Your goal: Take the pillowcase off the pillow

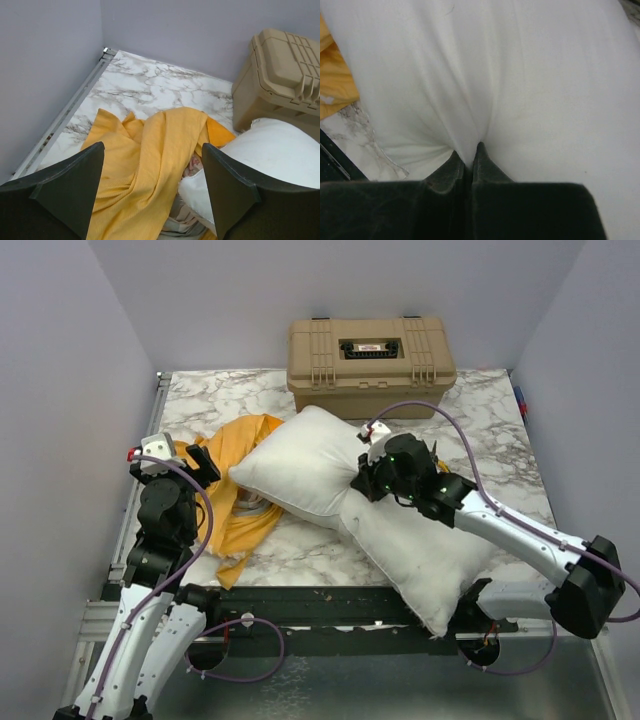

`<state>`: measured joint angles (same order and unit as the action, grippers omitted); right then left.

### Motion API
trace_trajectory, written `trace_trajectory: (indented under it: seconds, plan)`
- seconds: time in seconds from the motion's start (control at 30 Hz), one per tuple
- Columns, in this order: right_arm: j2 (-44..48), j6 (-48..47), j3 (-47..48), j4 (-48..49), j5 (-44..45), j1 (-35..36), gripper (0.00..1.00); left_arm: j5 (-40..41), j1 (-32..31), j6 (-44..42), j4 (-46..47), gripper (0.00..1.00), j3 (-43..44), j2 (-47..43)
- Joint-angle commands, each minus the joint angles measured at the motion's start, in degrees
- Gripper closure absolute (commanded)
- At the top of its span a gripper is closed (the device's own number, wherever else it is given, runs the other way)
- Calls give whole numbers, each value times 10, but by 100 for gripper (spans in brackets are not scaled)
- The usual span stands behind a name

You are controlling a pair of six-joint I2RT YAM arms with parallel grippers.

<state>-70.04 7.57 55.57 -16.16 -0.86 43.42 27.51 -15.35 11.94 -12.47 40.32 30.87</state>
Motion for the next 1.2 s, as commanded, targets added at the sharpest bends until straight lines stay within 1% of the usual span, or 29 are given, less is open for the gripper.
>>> trace_trajectory:
  seconds: [0.0, 0.03, 0.07, 0.17, 0.23, 0.33, 0.43, 0.47, 0.57, 0.6, 0.77, 0.97, 1.17]
  plan:
    - [-34, 4, -21, 76, 6, -4, 99, 27, -6, 3, 19, 20, -10, -10]
    - [-36, 10, -23, 75, 2, -5, 96, 27, -6, 3, 20, 20, -10, -11]
    - [-34, 14, -25, 72, -3, -5, 87, 26, -6, 4, 19, 20, -10, -12]
    - [-10, 27, -30, 63, 3, -5, 51, 17, -7, 3, 21, 19, -10, -12]
    - [15, 35, -28, 50, 31, -4, 32, 12, -8, 3, 22, 18, -11, -15]
    - [64, 47, -24, 22, 88, -5, 14, -3, -12, 5, 24, 17, -11, -19]
    - [117, 62, -24, -13, 177, -4, 2, -24, -20, 0, 23, 17, -6, -28]
    - [138, 68, -26, -25, 214, -5, 1, -29, -23, -2, 22, 17, -3, -34]
    - [214, 86, -35, -65, 316, -5, 0, -32, -28, -6, 12, 16, 10, -60]
    - [243, 92, -39, -79, 344, -5, 0, -29, -28, -6, 7, 15, 15, -71]
    - [396, 107, -61, -124, 458, -5, 0, -2, -28, -10, -25, 14, 53, -120]
    - [537, 90, -82, -149, 511, -4, 0, 47, -28, -29, -41, 14, 83, -186]
    - [615, 86, -92, -173, 542, -5, 0, 97, -28, -36, -42, 14, 66, -251]
